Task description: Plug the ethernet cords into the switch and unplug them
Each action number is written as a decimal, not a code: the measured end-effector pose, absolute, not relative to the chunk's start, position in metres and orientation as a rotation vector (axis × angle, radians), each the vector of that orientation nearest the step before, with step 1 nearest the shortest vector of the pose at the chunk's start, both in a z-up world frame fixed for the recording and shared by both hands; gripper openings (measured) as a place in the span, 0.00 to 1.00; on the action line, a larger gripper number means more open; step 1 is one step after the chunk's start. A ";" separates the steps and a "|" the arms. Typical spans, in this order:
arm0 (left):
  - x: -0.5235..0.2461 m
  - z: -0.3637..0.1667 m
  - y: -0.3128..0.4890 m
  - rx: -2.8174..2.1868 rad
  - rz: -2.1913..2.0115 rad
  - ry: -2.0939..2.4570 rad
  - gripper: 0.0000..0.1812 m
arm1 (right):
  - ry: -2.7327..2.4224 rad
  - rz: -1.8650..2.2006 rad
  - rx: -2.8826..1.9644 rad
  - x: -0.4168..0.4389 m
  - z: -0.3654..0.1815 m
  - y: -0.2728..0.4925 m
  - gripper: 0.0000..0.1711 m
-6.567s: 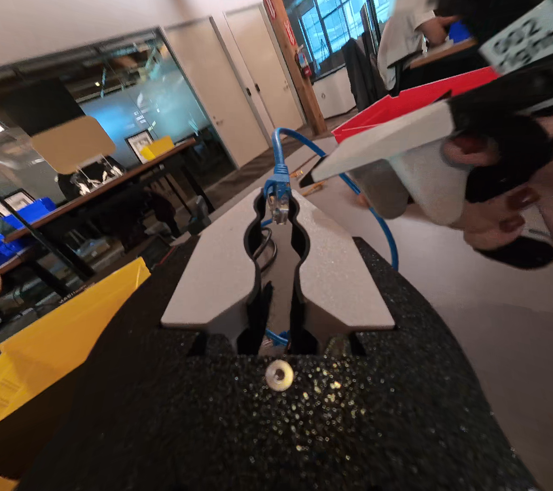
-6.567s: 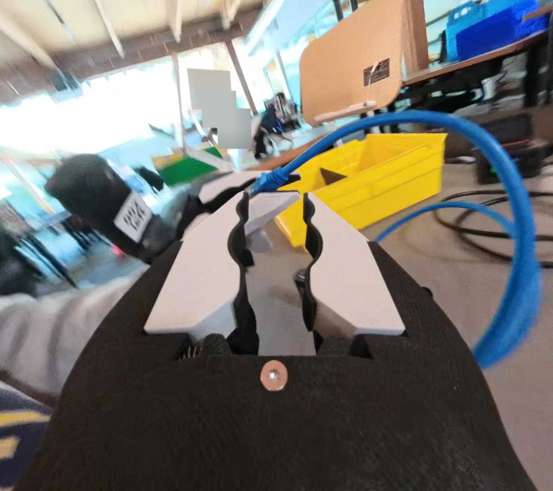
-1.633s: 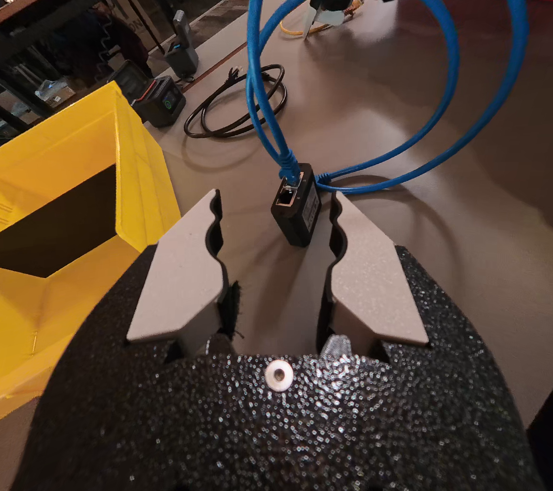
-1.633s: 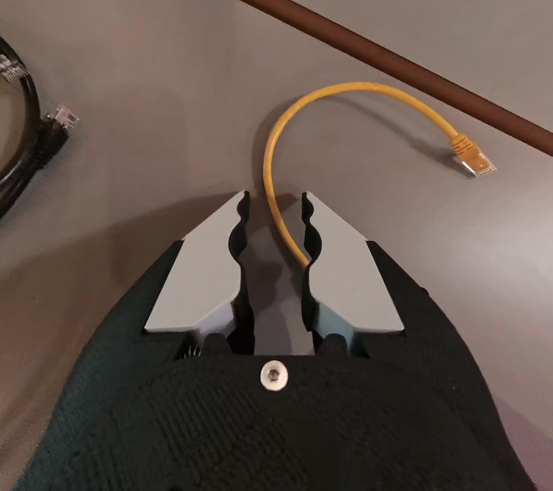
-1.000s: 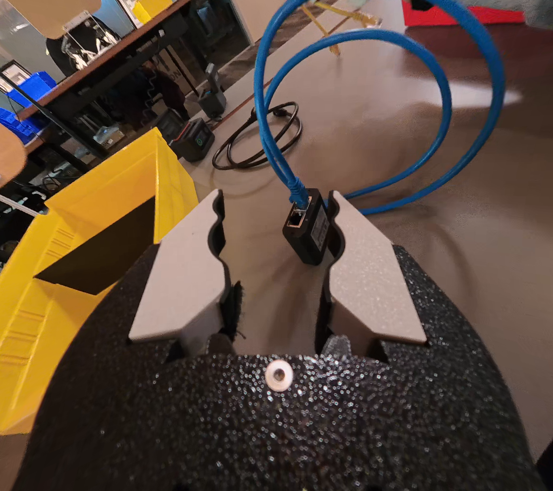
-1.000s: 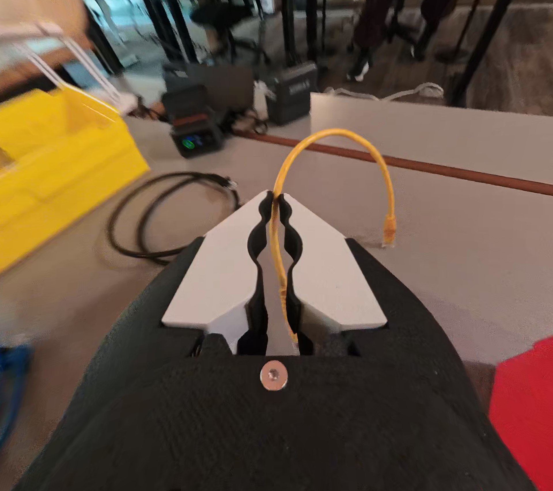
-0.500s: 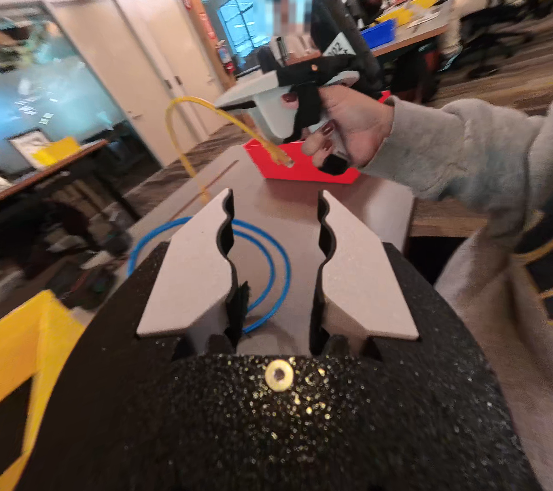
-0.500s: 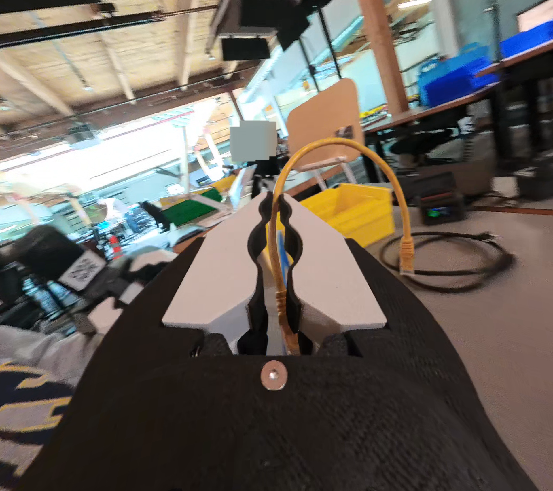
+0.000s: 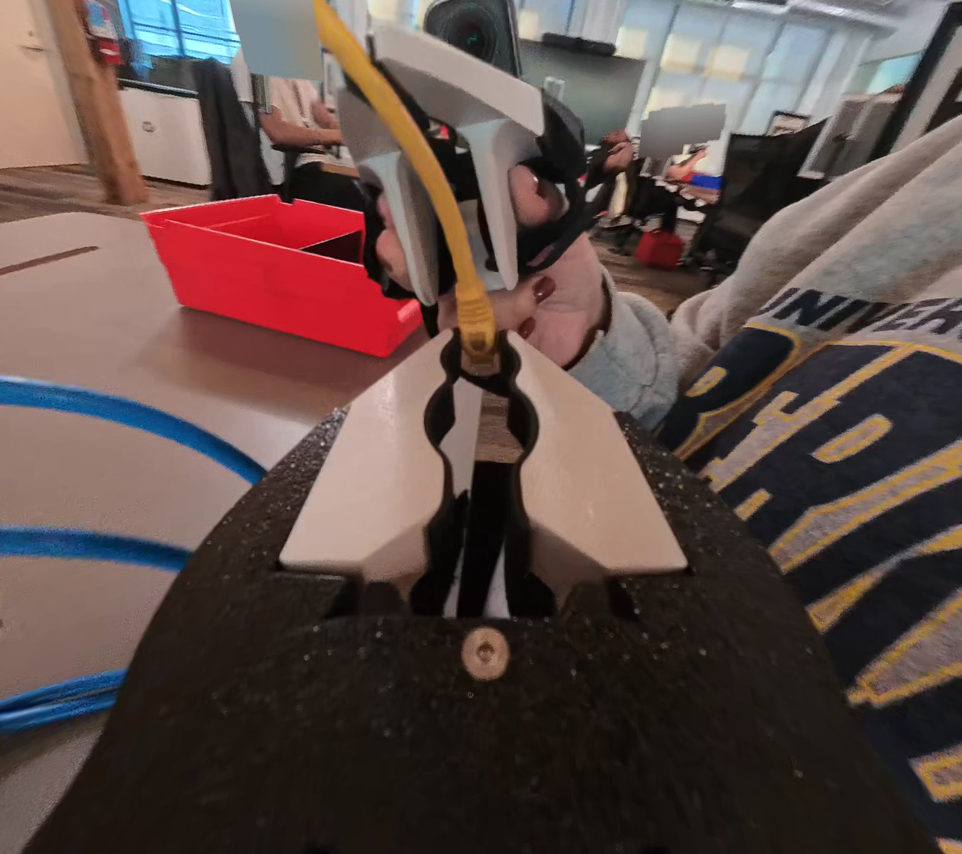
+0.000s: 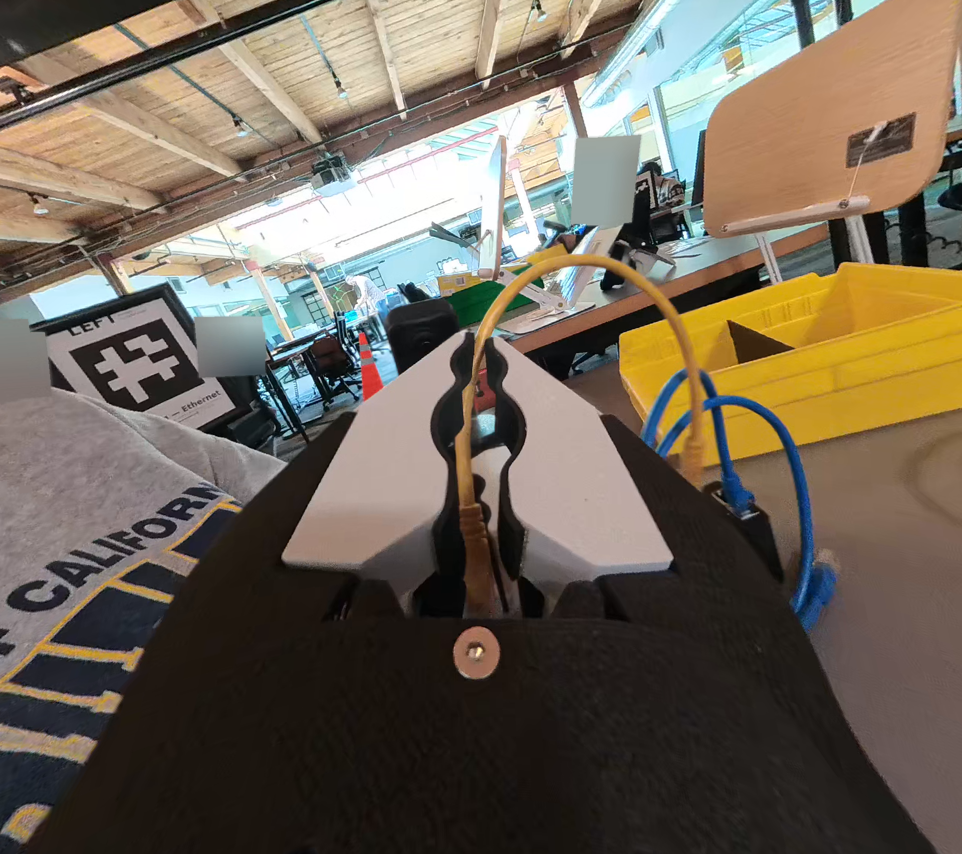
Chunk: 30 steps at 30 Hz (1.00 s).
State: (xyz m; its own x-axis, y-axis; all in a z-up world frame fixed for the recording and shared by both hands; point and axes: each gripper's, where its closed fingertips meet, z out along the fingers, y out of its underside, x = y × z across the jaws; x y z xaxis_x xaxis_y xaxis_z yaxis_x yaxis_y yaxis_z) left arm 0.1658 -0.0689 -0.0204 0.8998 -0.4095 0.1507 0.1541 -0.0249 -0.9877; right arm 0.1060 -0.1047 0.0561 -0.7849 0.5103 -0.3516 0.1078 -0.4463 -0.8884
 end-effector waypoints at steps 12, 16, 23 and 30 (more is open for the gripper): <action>0.148 -0.047 -0.084 -1.822 -0.320 0.345 0.05 | -1.922 1.964 -0.852 0.116 -0.008 -0.096 0.10; 0.150 -0.061 -0.088 -1.905 -0.310 0.395 0.05 | -2.014 1.970 -0.842 0.123 -0.019 -0.099 0.09; 0.155 -0.086 -0.097 -2.035 -0.359 0.480 0.05 | -2.175 2.070 -0.757 0.142 -0.022 -0.110 0.15; 0.160 -0.097 -0.103 -2.087 -0.284 0.577 0.05 | -2.299 1.854 -0.658 0.146 -0.040 -0.122 0.01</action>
State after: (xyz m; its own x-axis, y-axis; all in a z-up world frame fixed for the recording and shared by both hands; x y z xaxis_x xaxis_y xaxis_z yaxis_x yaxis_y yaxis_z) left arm 0.1598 -0.1032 -0.0970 0.8634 -0.5041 -0.0206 -0.2916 -0.4653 -0.8357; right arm 0.1457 -0.1223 -0.0395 -0.8990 0.4000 -0.1782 0.2589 0.1572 -0.9530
